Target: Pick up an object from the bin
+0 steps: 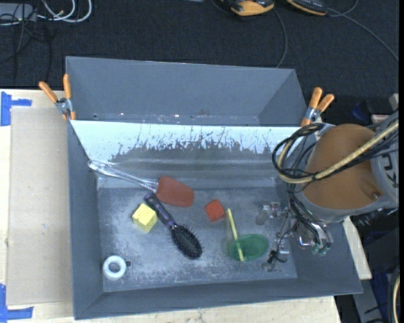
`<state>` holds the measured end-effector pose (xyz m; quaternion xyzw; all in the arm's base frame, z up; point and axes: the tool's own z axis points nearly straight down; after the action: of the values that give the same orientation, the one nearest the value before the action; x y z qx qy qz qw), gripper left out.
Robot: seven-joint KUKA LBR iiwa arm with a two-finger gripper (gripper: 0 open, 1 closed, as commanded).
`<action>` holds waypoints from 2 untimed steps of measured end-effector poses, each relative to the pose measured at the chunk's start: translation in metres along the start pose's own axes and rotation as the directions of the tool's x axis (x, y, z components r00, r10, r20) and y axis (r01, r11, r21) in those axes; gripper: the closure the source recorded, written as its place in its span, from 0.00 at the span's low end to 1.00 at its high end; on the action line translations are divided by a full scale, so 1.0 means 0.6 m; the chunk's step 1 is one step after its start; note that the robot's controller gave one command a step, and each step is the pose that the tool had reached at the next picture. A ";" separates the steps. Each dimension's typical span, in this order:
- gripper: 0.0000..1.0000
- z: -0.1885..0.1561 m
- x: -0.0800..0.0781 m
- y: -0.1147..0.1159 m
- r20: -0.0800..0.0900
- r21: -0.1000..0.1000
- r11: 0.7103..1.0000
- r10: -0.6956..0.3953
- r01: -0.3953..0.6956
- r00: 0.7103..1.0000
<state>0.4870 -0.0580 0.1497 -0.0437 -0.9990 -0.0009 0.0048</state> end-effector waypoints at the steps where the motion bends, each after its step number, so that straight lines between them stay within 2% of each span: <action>1: 0.00 -0.009 0.011 0.005 0.007 0.000 1.000 0.016 -0.016 1.000; 2: 0.00 0.119 0.010 -0.007 0.003 -0.001 0.983 0.182 -0.182 0.983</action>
Offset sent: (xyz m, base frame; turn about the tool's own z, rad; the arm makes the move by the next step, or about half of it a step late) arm -0.0082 -0.0062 -0.0797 0.1894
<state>0.4800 -0.0617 0.0782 -0.1347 -0.9909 -0.0009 0.0035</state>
